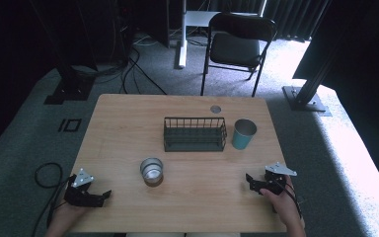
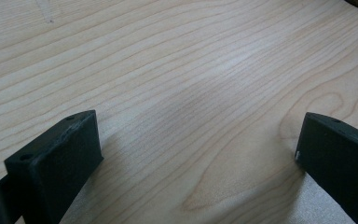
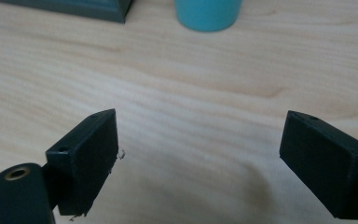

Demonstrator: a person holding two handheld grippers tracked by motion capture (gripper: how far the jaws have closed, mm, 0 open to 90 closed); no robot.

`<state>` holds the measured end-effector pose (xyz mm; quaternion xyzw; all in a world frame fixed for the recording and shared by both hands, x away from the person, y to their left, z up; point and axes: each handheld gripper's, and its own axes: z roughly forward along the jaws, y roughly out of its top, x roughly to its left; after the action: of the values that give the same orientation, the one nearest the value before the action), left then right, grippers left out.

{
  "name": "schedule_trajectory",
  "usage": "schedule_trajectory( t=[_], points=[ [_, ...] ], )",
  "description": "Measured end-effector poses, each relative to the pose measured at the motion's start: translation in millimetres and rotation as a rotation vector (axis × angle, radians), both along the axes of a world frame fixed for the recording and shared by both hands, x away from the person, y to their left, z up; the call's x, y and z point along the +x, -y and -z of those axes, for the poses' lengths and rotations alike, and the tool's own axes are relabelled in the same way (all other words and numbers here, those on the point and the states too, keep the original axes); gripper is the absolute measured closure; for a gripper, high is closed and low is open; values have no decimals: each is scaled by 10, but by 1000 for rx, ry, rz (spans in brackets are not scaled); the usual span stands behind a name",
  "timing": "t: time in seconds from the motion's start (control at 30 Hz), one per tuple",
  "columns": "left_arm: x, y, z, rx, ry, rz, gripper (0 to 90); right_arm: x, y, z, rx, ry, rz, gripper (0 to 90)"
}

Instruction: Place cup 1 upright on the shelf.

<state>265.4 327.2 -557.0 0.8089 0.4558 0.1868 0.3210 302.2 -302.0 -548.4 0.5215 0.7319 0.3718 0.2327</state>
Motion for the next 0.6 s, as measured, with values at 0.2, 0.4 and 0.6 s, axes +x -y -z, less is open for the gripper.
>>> schedule_trajectory(
  t=[0.2, 0.4, 0.6],
  points=[
    [0, 0, 0, 0, 0, 0, 6, 115, -21, -48, 18, 21, 10, 113],
    [0, 0, 0, -1, 0, 0, 6, 241, -46, -54, 32, 30, 22, 113],
    [1, -1, -1, 1, 0, 1, 6, 328, -56, -62, 29, 42, 29, 113]
  ],
)
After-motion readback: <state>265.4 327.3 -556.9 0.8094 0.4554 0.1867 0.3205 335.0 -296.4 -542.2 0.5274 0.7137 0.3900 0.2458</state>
